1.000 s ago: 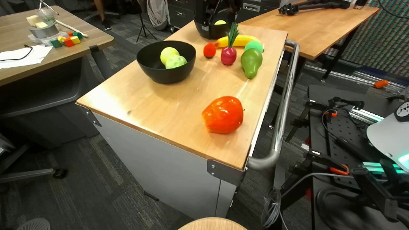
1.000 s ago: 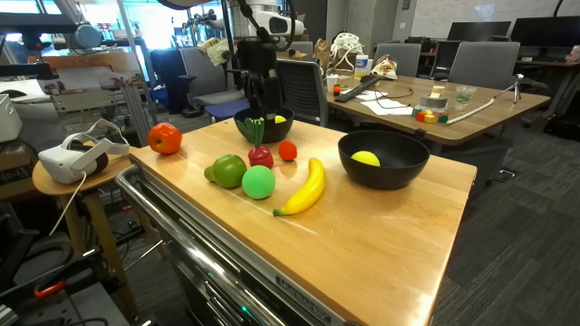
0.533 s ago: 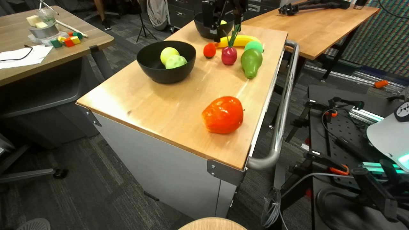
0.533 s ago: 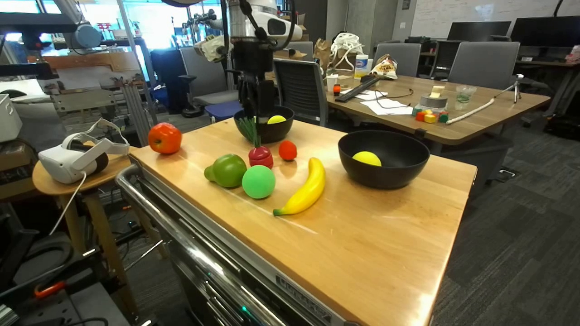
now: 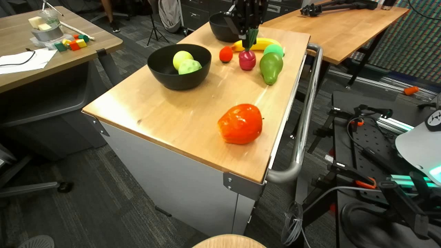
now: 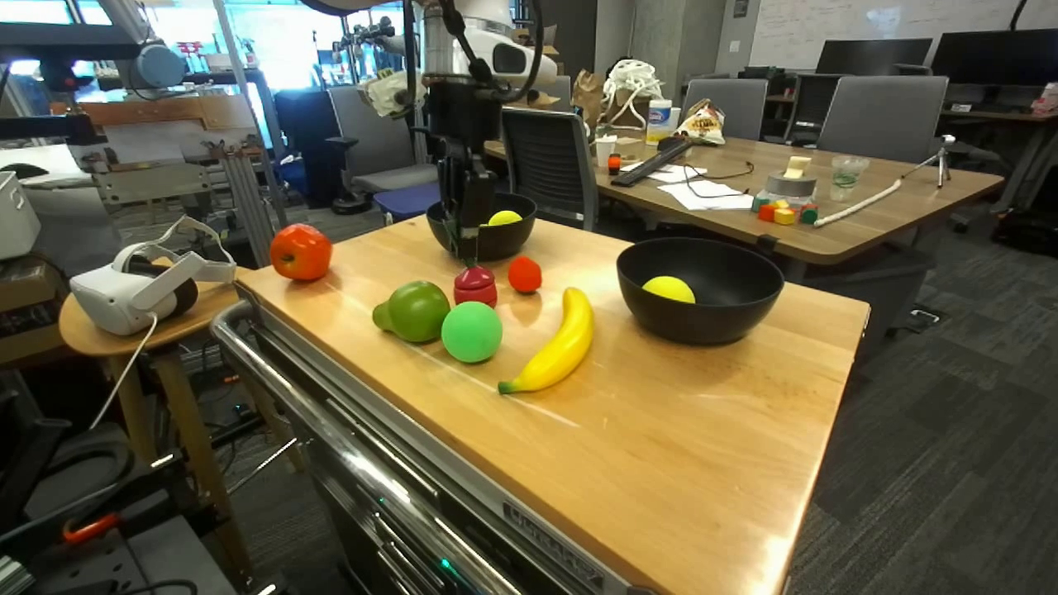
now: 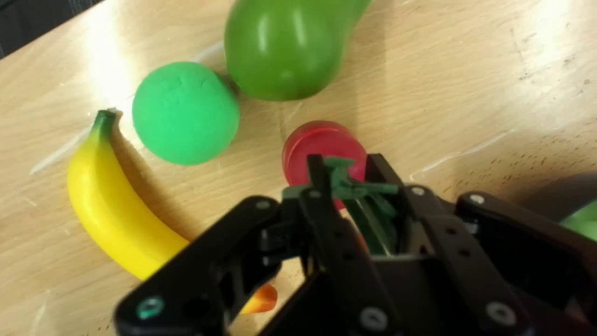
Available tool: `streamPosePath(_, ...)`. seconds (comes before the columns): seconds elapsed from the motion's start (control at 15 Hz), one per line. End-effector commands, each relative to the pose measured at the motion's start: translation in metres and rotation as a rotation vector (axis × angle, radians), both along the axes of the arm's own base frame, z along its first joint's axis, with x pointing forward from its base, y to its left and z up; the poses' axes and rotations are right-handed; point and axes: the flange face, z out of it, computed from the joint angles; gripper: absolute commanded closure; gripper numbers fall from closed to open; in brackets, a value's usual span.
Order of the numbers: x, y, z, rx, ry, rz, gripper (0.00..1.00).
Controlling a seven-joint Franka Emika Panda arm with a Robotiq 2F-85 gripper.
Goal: Put the fruits and vegetables in the black bowls
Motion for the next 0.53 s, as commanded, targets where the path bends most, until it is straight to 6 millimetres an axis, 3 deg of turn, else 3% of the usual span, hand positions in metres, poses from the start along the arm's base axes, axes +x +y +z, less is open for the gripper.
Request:
streamPosePath(0.0,0.017,0.005,0.006,0.083,-0.068,-0.068,0.99)
streamPosePath(0.27,0.041,0.0,0.024,0.089,-0.217,-0.135,0.99)
streamPosePath(0.47,0.062,-0.031,0.066,-0.015,-0.364,-0.161,0.99)
